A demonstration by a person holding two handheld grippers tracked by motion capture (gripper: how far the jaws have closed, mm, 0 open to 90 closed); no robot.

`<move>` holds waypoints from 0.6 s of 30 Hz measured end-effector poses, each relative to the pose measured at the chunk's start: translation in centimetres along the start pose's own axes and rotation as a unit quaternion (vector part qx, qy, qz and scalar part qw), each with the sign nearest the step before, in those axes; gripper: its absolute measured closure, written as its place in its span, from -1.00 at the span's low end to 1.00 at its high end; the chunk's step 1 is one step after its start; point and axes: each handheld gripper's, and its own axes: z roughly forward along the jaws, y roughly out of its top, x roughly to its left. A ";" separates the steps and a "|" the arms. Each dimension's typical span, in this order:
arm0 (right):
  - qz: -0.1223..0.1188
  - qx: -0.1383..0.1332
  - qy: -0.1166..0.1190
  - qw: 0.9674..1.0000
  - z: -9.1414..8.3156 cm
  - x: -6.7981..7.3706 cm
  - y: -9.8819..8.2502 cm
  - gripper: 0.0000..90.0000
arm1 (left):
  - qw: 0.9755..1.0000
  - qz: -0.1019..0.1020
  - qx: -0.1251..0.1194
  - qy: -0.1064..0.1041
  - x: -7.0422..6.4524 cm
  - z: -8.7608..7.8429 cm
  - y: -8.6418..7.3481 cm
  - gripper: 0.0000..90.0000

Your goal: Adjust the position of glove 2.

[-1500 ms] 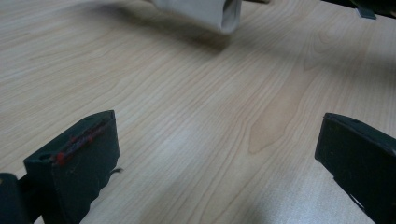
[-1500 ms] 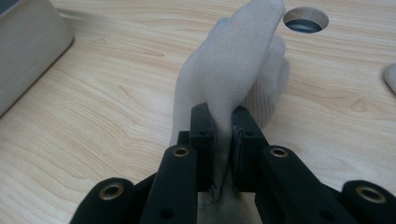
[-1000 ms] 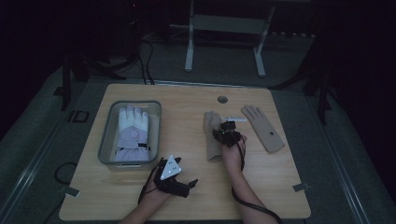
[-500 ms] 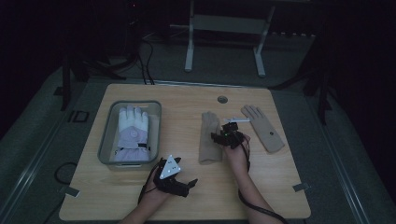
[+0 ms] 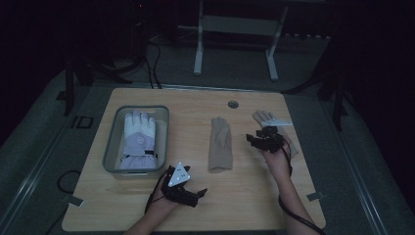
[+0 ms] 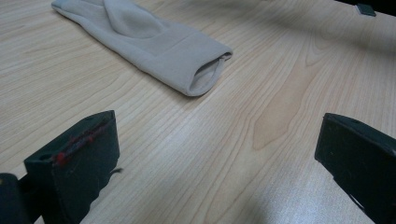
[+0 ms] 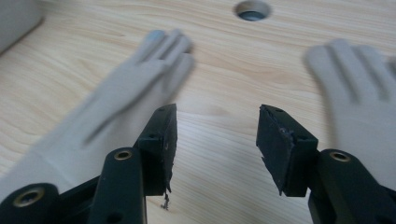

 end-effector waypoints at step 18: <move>-0.007 0.010 -0.046 0.999 -2.3 -8.3 -0.5 -0.05 | 1.000 -0.002 0.002 -0.002 0.0 0.0 0.0 -1.00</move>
